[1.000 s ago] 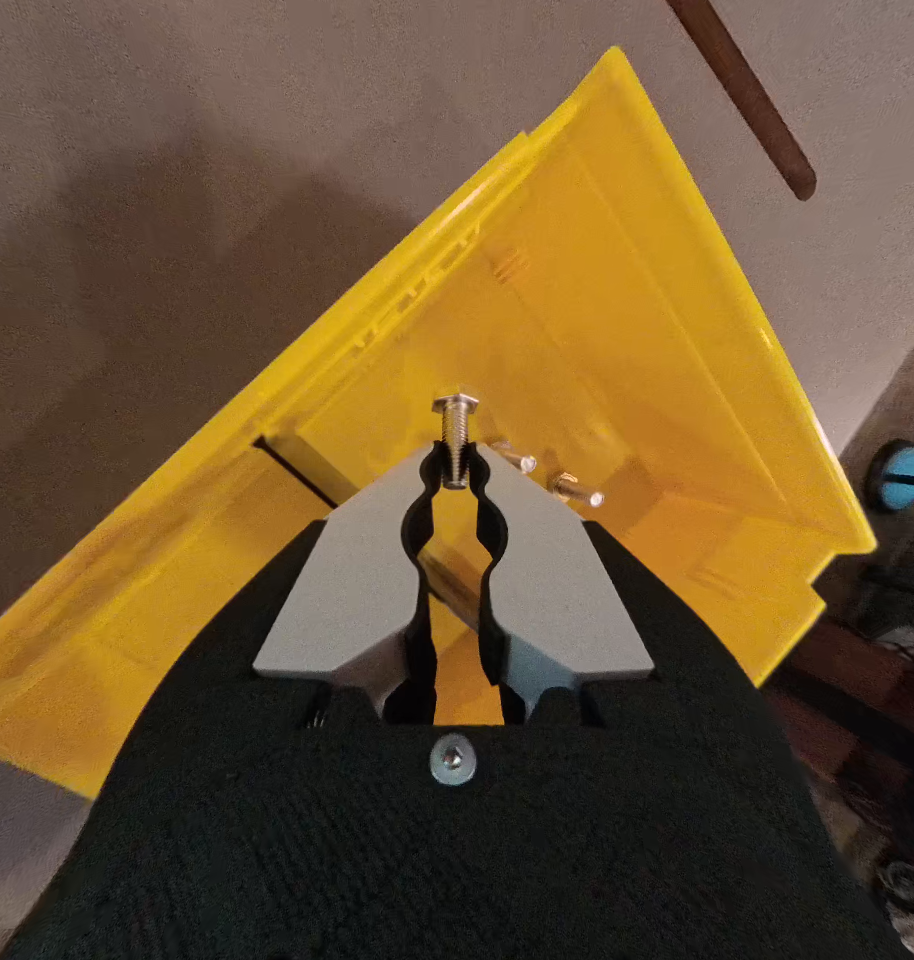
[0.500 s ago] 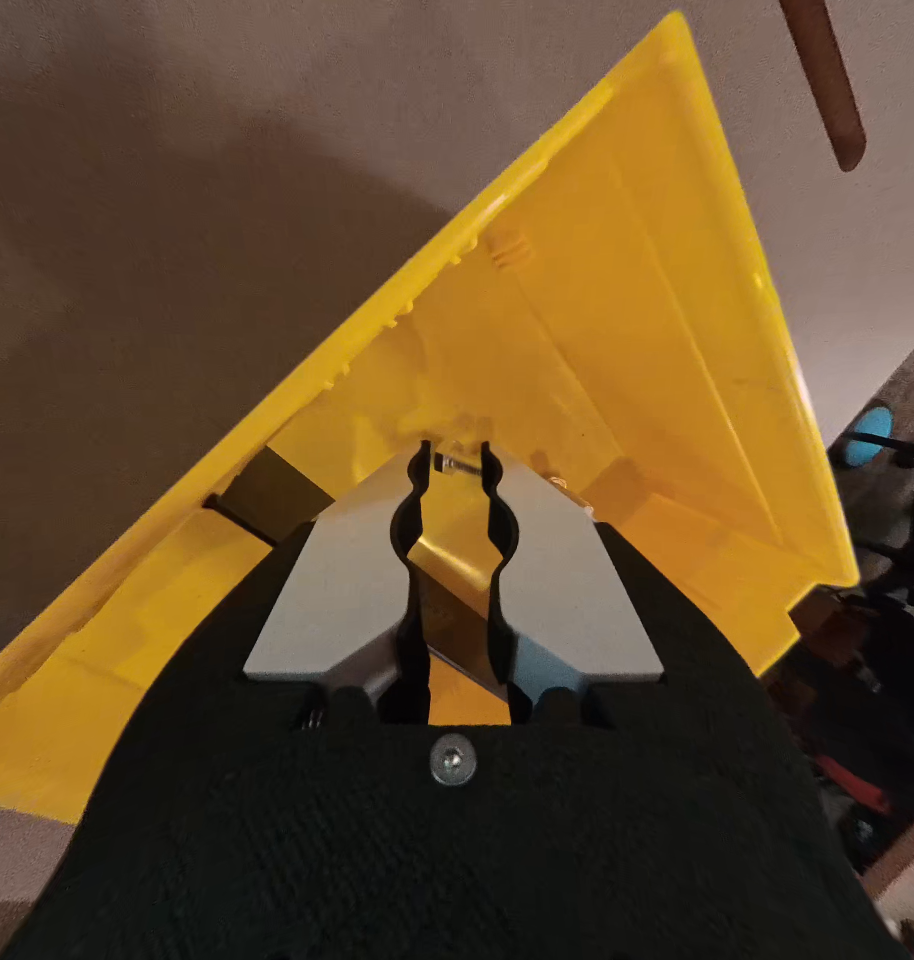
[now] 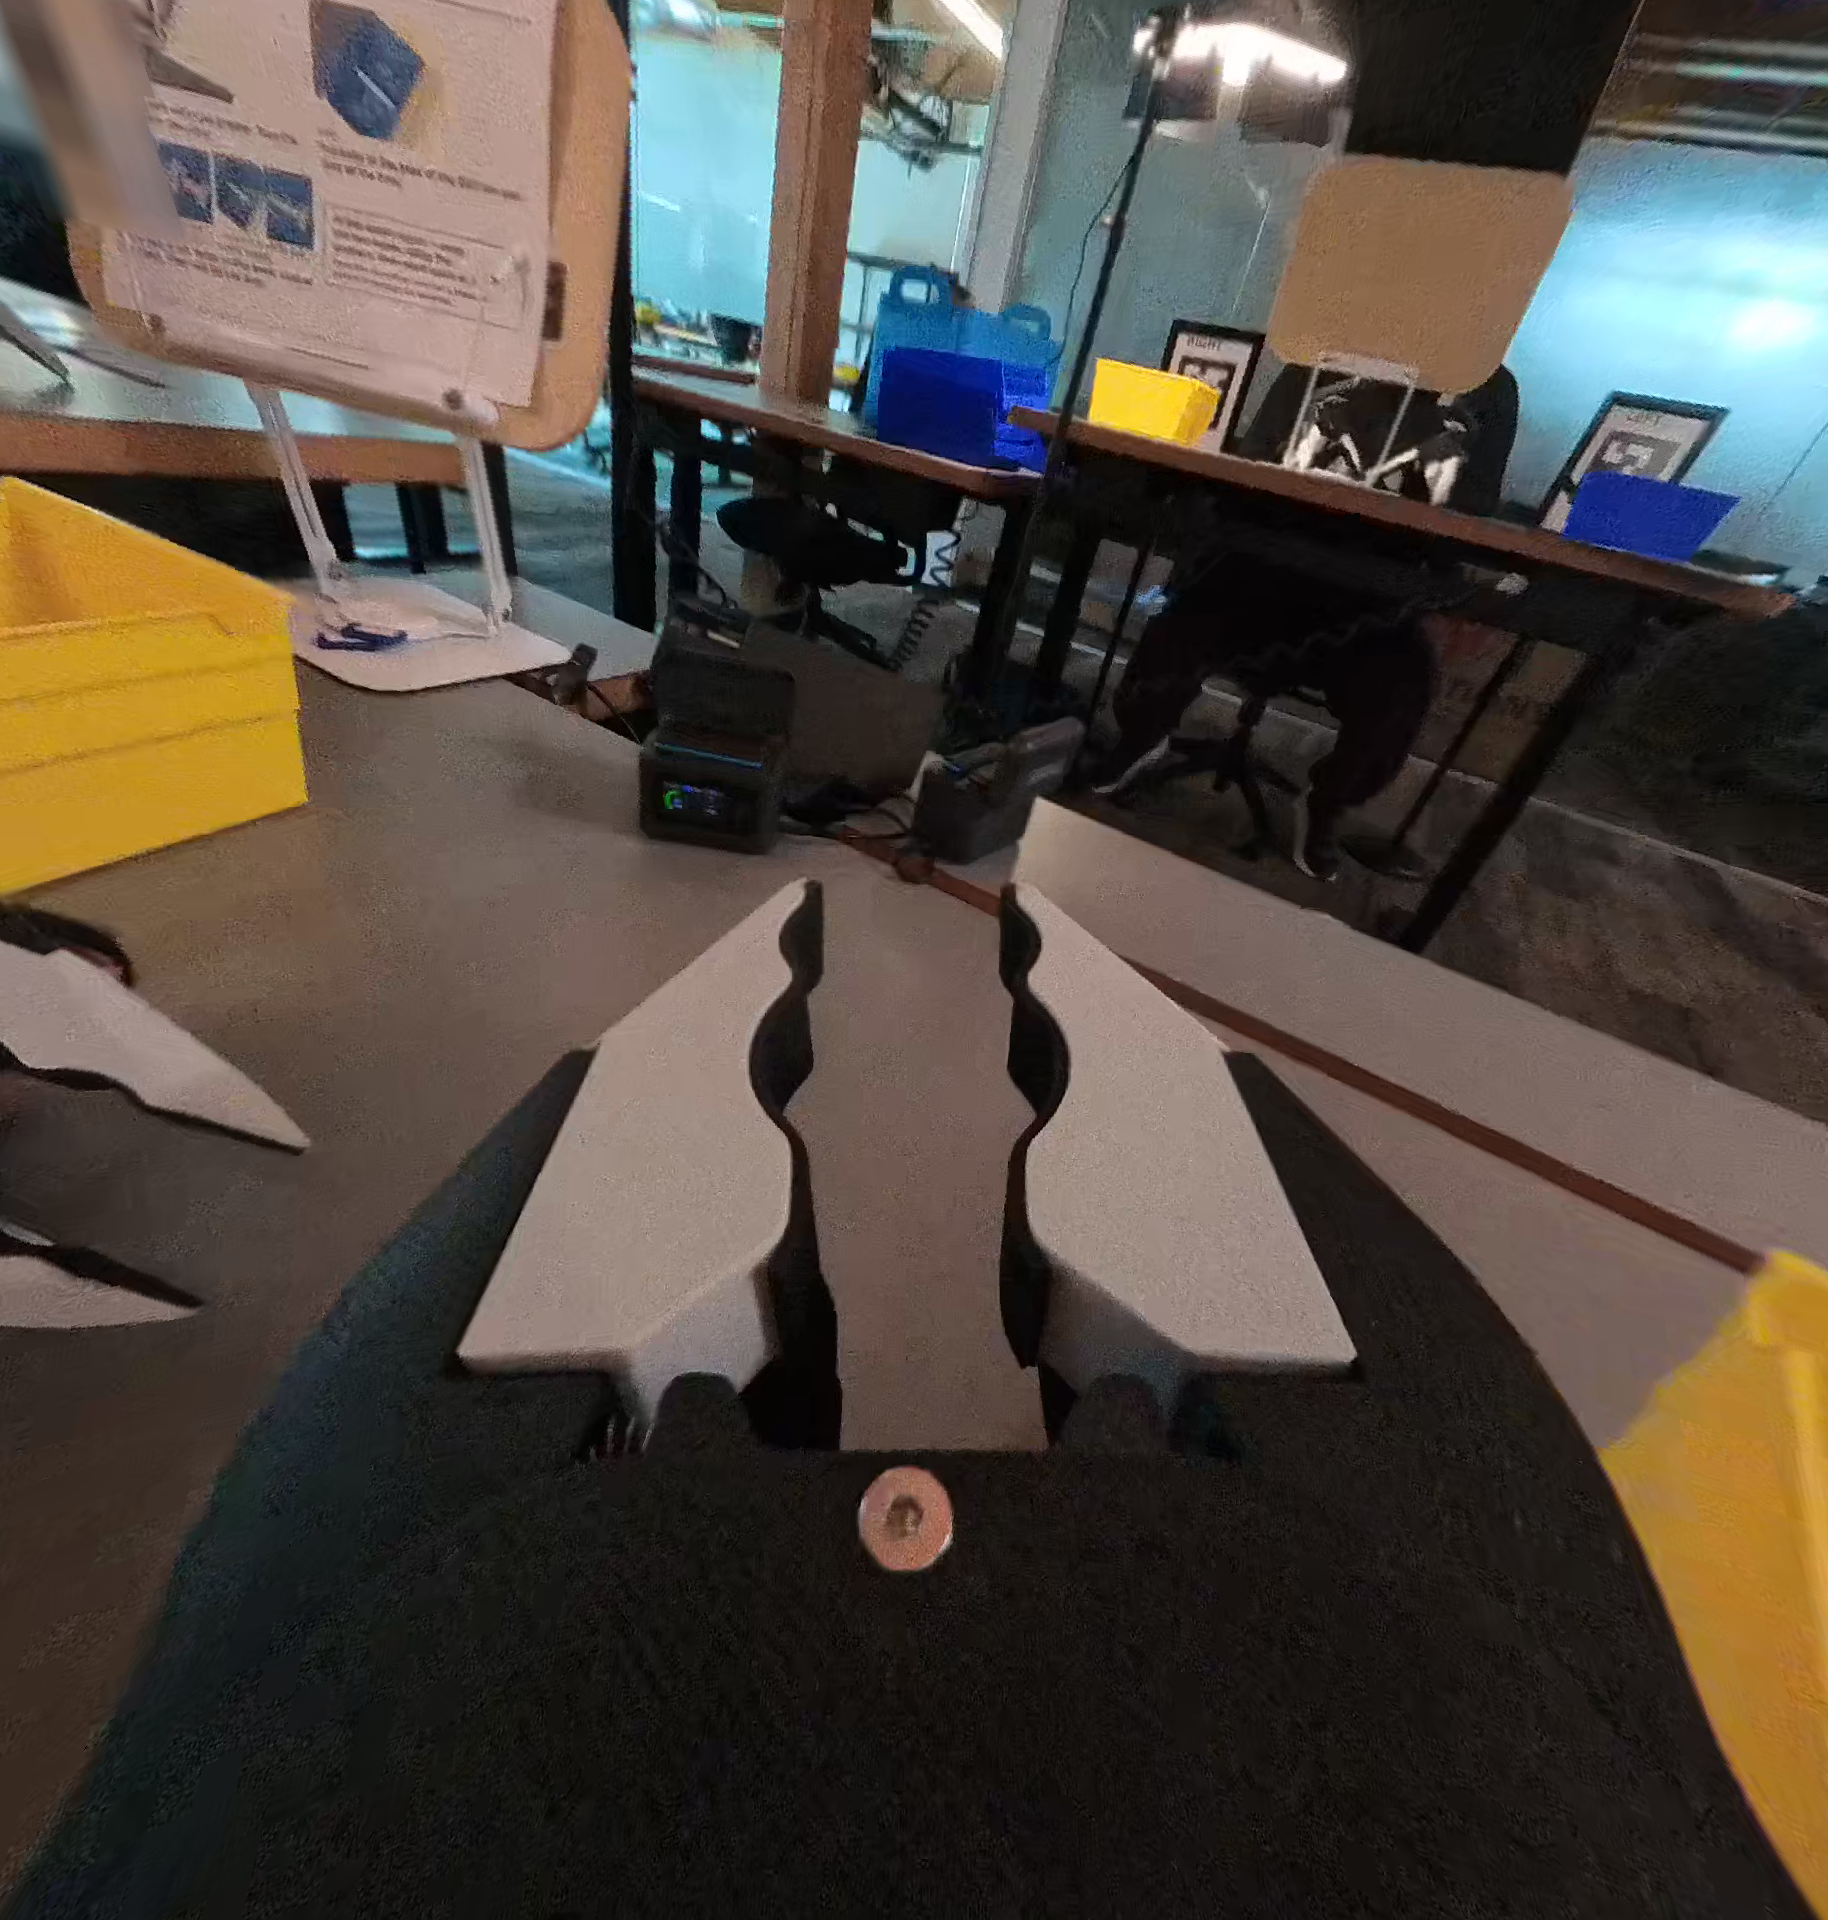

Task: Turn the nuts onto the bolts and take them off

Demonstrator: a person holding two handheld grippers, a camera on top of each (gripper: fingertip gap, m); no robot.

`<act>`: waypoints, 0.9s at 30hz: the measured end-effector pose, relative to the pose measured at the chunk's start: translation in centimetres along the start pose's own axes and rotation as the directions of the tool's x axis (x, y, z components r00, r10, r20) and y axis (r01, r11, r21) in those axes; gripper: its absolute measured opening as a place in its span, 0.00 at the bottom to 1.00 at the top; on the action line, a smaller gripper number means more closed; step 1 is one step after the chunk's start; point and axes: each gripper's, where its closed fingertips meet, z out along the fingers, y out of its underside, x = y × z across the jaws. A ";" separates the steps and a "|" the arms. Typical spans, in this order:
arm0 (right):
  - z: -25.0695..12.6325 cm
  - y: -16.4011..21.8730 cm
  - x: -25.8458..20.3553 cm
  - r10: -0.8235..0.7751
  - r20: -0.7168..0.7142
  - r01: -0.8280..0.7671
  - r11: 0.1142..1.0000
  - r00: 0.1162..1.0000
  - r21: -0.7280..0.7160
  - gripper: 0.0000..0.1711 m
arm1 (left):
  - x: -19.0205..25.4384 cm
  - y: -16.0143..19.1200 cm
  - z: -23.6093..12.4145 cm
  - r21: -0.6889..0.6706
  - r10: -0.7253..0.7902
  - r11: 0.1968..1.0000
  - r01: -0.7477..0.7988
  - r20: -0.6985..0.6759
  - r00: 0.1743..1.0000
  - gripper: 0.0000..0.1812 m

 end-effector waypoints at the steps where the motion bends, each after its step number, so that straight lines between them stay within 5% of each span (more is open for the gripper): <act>1: 0.8 0.9 -1.0 0.023 0.013 -0.023 1.000 1.000 0.021 0.22 | -0.4 0.1 -0.1 -0.003 -0.006 1.000 0.007 0.025 1.000 0.17; 8: 2.1 2.0 -3.2 -0.087 -0.046 0.094 0.975 0.995 0.201 0.44 | -3.9 1.4 -0.6 -0.024 -0.069 0.997 0.075 0.195 0.978 0.31; 14: 2.0 3.8 -2.6 -0.126 -0.124 0.145 0.977 0.984 0.155 0.67 | -4.4 0.2 -0.6 0.032 0.046 0.998 -0.057 0.283 0.958 0.54; 20: 1.2 3.4 -1.1 -0.259 -0.282 0.310 0.938 0.924 0.156 0.68 | -5.2 -2.1 -1.6 0.168 0.016 0.982 -0.083 0.366 0.931 0.84; 27: 0.7 3.5 -0.2 -0.231 -0.315 0.291 0.943 0.921 0.159 0.68 | -4.9 -5.2 -3.1 0.198 -0.095 0.980 0.022 0.368 0.925 0.85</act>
